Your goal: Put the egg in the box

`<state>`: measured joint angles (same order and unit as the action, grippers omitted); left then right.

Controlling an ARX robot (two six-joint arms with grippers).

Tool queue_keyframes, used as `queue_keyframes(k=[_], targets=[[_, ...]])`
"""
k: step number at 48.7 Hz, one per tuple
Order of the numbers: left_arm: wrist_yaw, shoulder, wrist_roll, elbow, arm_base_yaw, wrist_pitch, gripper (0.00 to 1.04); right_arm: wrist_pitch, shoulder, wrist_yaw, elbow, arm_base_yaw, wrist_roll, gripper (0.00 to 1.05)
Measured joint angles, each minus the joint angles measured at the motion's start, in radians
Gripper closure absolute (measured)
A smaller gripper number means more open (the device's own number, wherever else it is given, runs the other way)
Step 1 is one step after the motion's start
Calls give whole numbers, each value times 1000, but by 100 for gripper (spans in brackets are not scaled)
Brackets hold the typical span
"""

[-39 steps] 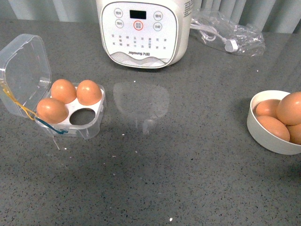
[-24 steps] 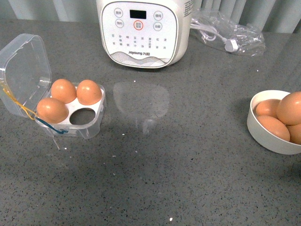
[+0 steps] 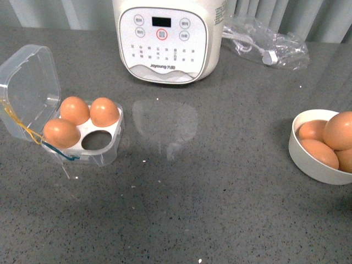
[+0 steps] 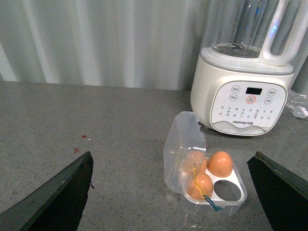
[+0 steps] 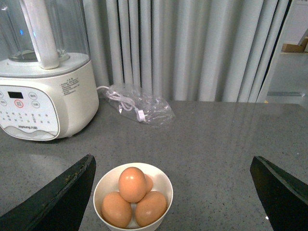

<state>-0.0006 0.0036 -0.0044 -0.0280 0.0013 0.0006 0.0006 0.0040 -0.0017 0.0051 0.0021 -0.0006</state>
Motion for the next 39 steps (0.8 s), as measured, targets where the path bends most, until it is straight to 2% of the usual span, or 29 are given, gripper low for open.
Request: queue_keyframes(k=[22,24,25,27,28,30,33,39], targets=[[0,0,0,0,0,0,7,-2,2,1,0,1,1,7],[0,0,0,0,0,0,7,-98,47,98,39,25,80,7],[0,0,0,0,0,0,7,-134,72,114,57,31,94,7],[0,0,0,0,0,0,7,-225,183,237,118,45,216,7],[-1,0,0,0,0,0,7,-232,212,252,130,45,229,7],[1,0,0,0,0,0,7,-213,316,254,166,31,335,7],[1,0,0,0,0,0,7,-97,479,185,206,5,425,7],[0,0,0,0,0,0,7,113,690,103,217,-12,380,7]])
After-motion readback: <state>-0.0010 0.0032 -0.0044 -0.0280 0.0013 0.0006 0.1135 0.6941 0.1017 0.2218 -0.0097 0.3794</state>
